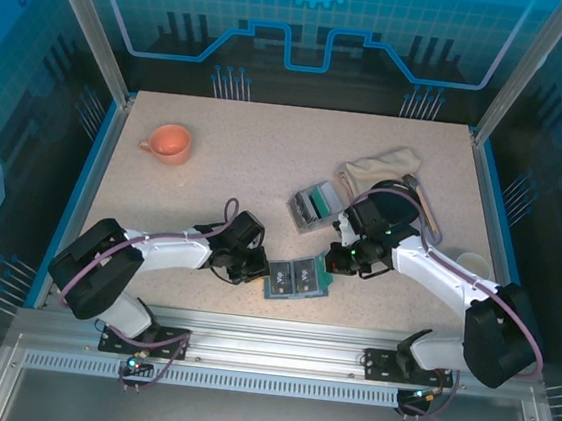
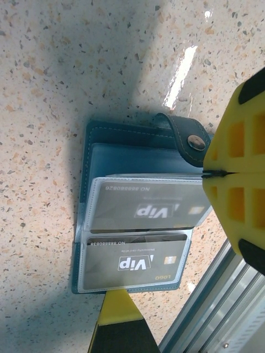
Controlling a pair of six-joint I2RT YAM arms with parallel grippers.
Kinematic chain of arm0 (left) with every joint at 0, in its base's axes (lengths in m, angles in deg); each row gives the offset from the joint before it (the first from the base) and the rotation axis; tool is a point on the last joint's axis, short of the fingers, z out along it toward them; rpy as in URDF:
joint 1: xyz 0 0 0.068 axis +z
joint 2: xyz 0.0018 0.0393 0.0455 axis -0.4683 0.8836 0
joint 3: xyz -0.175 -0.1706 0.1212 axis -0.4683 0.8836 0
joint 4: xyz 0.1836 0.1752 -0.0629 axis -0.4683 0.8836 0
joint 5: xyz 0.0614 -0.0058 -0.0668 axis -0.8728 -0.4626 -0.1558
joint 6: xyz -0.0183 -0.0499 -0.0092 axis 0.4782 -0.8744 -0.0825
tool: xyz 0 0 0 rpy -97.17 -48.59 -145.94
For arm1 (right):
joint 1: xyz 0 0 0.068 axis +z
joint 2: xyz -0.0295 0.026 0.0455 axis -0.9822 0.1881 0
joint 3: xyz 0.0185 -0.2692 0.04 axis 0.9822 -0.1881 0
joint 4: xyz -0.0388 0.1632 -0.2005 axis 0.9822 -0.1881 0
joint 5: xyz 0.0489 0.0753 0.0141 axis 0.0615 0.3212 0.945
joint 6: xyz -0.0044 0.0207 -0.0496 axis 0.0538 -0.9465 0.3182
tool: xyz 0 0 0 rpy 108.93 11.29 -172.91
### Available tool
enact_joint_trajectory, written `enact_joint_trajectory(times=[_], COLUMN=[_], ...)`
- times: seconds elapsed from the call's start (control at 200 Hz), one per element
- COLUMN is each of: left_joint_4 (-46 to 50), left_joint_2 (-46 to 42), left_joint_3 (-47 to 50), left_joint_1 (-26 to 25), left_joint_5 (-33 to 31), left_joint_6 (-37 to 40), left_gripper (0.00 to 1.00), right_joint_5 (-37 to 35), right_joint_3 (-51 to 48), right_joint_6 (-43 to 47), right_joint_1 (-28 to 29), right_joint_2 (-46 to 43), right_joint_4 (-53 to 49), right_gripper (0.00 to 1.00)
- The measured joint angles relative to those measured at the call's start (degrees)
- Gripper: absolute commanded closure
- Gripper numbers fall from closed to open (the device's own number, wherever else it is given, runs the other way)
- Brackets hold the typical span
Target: Put the credit cards into the card holder
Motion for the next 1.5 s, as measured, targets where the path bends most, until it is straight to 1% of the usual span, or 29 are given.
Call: enact_joint_trajectory(times=[0.28,0.56,0.765,1.276,1.386,1.501], left_joint_4=[-0.44,-0.85,-0.85,-2.16,-2.29,-2.29], left_joint_2=[0.0,0.22,0.39,0.44,0.44,0.44], left_joint_3=[-0.02,-0.04,-0.15,-0.48,-0.48,-0.48], left_joint_1=[0.0,-0.13,-0.22,-0.22,-0.22,-0.22], left_joint_5=[0.02,0.02,0.02,0.02,0.02,0.0], left_joint_6=[-0.02,-0.02,-0.02,-0.02,-0.02,-0.04], left_gripper=[0.9,0.9,0.9,0.9,0.91,0.91], right_joint_5=[0.63,-0.22,1.01,4.44,3.98,1.03], right_joint_3=[0.37,3.93,4.81,6.25,6.56,7.45], right_joint_6=[-0.02,0.2,0.15,-0.96,-1.16,-1.07], right_joint_1=[0.0,0.31,0.96,4.28,4.28,4.26], right_joint_2=[0.0,-0.02,0.09,4.02,4.55,4.7], right_joint_4=[-0.24,-3.61,-3.58,-1.16,-1.22,-2.71], right_gripper=[0.98,0.99,0.98,0.98,0.98,0.98])
